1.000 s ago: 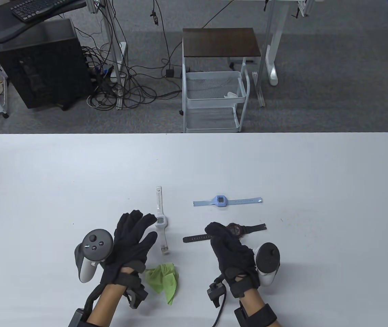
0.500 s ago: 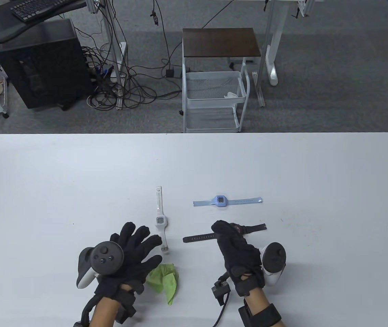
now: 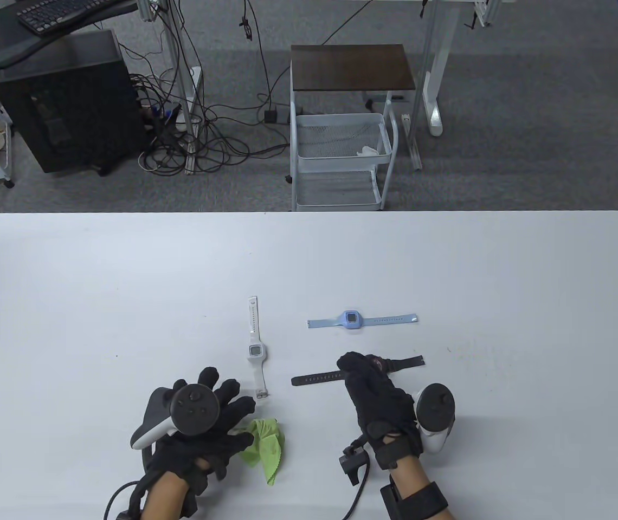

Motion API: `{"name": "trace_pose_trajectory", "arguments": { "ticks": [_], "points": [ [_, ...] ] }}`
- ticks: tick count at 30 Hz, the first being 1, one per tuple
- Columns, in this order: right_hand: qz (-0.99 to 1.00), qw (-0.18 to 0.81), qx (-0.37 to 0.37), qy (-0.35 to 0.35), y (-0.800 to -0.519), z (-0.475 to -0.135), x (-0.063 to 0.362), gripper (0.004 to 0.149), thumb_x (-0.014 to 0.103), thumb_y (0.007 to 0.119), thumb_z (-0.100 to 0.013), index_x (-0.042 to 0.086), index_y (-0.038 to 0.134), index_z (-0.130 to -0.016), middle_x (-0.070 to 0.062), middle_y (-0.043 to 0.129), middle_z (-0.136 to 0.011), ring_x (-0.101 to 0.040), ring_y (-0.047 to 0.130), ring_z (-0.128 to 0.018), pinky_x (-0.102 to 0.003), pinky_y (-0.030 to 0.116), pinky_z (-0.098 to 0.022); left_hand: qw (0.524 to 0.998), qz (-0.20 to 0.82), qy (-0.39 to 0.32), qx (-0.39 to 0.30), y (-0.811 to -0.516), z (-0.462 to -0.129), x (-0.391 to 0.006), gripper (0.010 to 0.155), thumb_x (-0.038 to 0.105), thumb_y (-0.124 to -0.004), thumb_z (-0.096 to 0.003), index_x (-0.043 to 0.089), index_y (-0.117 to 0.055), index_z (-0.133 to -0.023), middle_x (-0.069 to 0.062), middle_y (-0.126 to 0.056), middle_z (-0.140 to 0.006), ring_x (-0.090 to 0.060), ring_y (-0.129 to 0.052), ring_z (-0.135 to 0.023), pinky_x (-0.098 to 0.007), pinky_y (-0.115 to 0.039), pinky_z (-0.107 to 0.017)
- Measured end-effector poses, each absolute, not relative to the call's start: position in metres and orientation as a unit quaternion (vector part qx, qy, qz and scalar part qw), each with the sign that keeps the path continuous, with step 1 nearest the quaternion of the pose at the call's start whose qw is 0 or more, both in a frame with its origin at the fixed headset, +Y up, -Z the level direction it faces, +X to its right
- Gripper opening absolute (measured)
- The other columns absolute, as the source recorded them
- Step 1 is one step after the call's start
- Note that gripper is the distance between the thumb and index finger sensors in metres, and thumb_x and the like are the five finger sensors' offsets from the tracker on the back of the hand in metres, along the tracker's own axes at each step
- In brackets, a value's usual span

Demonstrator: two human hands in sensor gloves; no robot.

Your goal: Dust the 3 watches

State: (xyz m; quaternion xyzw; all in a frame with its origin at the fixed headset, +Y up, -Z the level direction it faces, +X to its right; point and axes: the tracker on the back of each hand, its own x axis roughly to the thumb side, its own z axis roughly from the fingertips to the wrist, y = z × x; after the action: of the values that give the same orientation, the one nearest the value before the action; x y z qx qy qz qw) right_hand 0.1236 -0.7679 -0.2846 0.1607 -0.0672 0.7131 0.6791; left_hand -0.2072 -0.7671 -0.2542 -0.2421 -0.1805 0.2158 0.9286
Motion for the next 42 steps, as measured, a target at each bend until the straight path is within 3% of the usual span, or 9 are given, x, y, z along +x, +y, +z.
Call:
{"name": "trace_pose_trajectory", "arguments": {
  "ticks": [16, 31, 38, 42],
  "points": [
    [0.714, 0.679, 0.158, -0.059, -0.769, -0.284, 0.122, 0.068, 0.052, 0.071, -0.048, 0.000, 0.073, -0.090, -0.037, 0.061, -0.096, -0.066, 0.052, -0.081, -0.079, 0.034, -0.051, 0.944, 0.202, -0.177, -0.192, -0.769, -0.256, -0.199, 0.046, 0.047, -0.075, -0.0576, 0.038, -0.067, -0.102, -0.004, -0.033, -0.124, -0.041, -0.001, -0.113, -0.072, 0.002, -0.064],
    [0.722, 0.668, 0.172, -0.048, -0.770, -0.284, 0.119, 0.068, 0.051, 0.074, -0.047, -0.001, 0.073, -0.090, -0.037, 0.061, -0.096, -0.067, 0.052, -0.081, -0.079, 0.033, -0.051, 0.930, 0.287, -0.196, -0.121, -0.754, -0.251, -0.208, 0.044, 0.047, -0.074, -0.0576, 0.043, -0.068, -0.101, -0.001, -0.038, -0.124, -0.041, -0.007, -0.115, -0.073, -0.001, -0.066],
    [0.730, 0.644, 0.227, -0.007, -0.767, -0.286, 0.110, 0.069, 0.050, 0.079, -0.046, -0.002, 0.073, -0.091, -0.038, 0.059, -0.097, -0.067, 0.050, -0.082, -0.080, 0.030, -0.052, 0.917, 0.342, -0.199, -0.055, -0.737, -0.246, -0.218, 0.044, 0.048, -0.074, -0.0577, 0.043, -0.068, -0.101, -0.001, -0.039, -0.124, -0.041, -0.008, -0.115, -0.074, -0.003, -0.066],
    [0.767, 0.582, 0.269, 0.027, -0.762, -0.288, 0.104, 0.068, 0.046, 0.082, -0.045, -0.002, 0.071, -0.092, -0.037, 0.059, -0.098, -0.066, 0.049, -0.084, -0.078, 0.033, -0.054, 0.908, 0.372, -0.192, -0.005, -0.728, -0.241, -0.226, 0.044, 0.049, -0.074, -0.0575, 0.042, -0.068, -0.101, -0.001, -0.040, -0.123, -0.042, -0.010, -0.116, -0.074, -0.004, -0.066]
  ]
}}
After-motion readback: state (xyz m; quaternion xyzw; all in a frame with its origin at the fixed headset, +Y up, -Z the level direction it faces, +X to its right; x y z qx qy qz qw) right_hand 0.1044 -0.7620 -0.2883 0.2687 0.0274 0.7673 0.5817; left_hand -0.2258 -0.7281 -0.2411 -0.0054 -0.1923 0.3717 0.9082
